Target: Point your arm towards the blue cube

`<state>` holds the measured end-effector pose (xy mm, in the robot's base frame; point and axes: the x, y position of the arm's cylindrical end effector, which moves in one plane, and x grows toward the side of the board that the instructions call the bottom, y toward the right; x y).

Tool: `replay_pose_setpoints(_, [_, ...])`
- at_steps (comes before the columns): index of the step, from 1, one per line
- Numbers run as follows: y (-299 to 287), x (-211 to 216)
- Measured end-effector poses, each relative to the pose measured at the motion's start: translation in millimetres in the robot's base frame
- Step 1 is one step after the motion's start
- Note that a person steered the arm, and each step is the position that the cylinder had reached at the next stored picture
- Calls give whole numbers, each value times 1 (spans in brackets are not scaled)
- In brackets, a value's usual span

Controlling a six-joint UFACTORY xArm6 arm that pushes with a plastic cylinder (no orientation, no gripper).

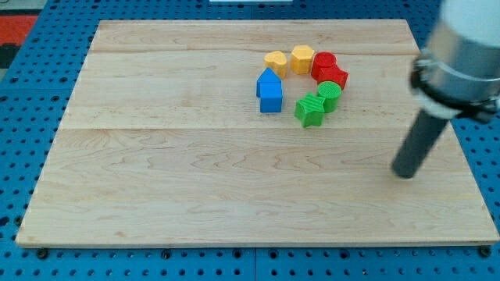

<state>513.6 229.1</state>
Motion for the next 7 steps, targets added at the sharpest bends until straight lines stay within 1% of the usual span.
replay_pose_setpoints(1, [59,-16])
replay_pose_setpoints(2, [64,-17])
replay_pose_setpoints(3, [37,-17])
replay_pose_setpoints(4, [-46,-16])
replay_pose_setpoints(5, [-169,-40])
replay_pose_setpoints(6, [-245,-70])
replay_pose_setpoints(7, [-242,-92])
